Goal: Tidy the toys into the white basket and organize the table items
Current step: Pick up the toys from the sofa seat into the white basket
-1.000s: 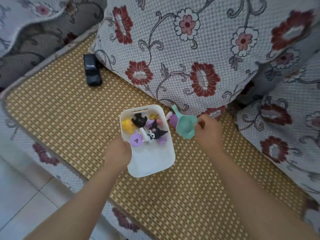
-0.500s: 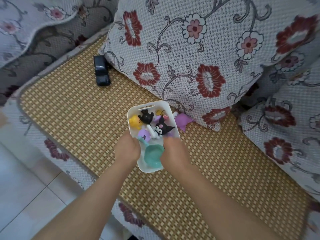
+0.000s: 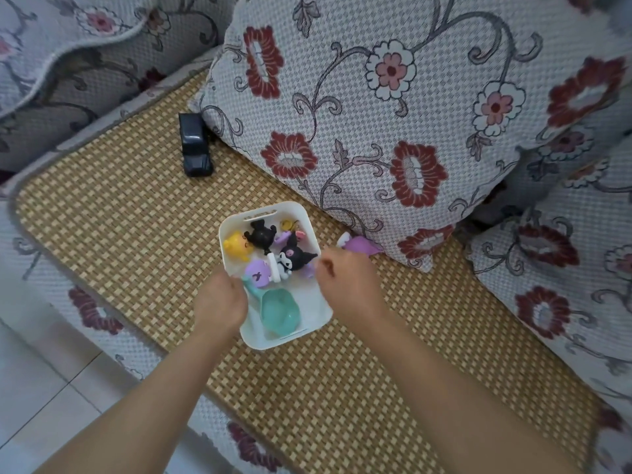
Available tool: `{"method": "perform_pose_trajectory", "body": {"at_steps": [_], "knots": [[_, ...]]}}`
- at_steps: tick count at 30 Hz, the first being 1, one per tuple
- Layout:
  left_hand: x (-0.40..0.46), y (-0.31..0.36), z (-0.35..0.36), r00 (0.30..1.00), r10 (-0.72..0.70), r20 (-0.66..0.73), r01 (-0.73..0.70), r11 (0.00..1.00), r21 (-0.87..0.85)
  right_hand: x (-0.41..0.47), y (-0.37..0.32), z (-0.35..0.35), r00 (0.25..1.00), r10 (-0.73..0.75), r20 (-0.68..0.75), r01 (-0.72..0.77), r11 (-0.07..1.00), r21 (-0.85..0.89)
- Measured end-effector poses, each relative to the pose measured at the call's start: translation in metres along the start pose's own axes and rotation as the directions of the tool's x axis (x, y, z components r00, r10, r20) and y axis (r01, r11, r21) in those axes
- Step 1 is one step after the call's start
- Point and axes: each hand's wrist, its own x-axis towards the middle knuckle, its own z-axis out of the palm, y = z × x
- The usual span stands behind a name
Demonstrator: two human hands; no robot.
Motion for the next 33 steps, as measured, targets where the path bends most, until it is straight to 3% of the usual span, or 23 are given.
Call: {"method": "perform_pose_trajectory", "body": {"at_steps": [4,9,13,16,20,25,29,33], "knots": [[0.014,-0.010,-0.001,0.999,-0.040,-0.005,0.040,0.999,-0.013,0.043,0.047,0.015,0.973,0.156,-0.172,-0.159,0.987,-0.009],[0.024,-0.022,0.002,1.000,-0.025,0.006,0.025,0.999,-0.023,0.068,0.087,0.046,0.962,0.274,0.000,-0.258,0.905,-0.339],[0.028,-0.027,-0.001,1.000,-0.012,0.027,0.012,1.000,-0.018,0.070,0.095,0.056,0.954,0.292,0.068,-0.240,0.879,-0.412],[0.028,-0.023,-0.006,1.000,0.003,0.021,-0.002,0.999,-0.036,0.070,0.096,0.056,0.941,0.328,0.087,-0.288,0.907,-0.309],[0.023,-0.015,-0.014,1.000,-0.003,0.002,0.003,1.000,-0.023,0.059,0.067,0.027,0.897,0.432,0.089,-0.441,0.882,0.167],[0.004,-0.002,-0.026,1.000,-0.004,-0.009,0.004,1.000,-0.019,0.014,0.013,-0.037,0.965,0.248,0.089,-0.262,0.881,0.393],[-0.017,0.014,-0.039,0.998,-0.018,-0.065,0.015,0.999,-0.044,-0.026,-0.021,-0.066,0.964,-0.037,0.265,-0.015,0.982,0.189],[-0.034,0.017,-0.040,0.995,-0.036,-0.094,0.033,0.999,-0.040,-0.041,-0.037,-0.061,0.940,-0.077,0.334,0.102,0.993,-0.057]]}}
